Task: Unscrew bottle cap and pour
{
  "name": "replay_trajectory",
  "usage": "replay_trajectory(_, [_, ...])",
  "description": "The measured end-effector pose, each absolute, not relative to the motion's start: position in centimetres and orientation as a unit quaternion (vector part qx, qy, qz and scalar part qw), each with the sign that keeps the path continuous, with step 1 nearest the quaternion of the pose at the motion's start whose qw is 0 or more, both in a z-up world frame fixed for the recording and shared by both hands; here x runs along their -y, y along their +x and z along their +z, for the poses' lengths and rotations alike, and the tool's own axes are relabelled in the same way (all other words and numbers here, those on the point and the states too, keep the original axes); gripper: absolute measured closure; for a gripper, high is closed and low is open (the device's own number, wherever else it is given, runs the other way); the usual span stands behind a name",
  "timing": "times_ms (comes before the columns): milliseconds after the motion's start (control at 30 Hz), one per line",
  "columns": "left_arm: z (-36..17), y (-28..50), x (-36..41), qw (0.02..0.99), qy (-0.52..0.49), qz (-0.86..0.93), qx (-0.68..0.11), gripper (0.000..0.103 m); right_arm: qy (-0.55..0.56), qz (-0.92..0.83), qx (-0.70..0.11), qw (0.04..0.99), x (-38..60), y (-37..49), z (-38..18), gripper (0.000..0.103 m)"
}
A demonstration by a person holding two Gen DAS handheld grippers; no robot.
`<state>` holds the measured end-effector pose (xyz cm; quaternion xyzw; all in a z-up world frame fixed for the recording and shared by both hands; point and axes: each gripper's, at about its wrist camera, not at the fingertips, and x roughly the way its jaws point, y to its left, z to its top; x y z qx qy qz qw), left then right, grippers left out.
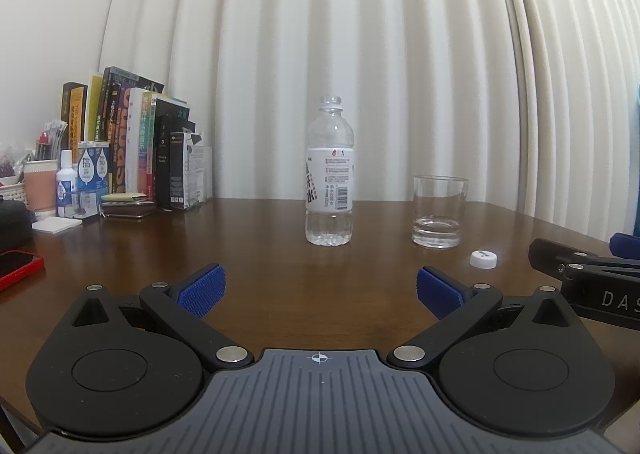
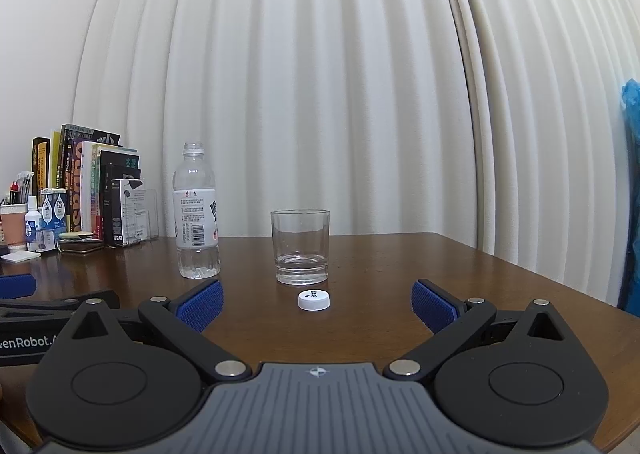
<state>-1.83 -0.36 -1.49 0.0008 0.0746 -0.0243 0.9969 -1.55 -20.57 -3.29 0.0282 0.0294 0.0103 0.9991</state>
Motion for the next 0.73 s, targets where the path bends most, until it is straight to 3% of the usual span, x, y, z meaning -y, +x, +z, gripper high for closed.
replay_trajectory(733, [-1.49,-1.90,0.55,0.997,0.008,-0.019,-0.076,0.000,0.021,0.013,-0.027,0.999,20.45,-1.29,-3.27,0.000])
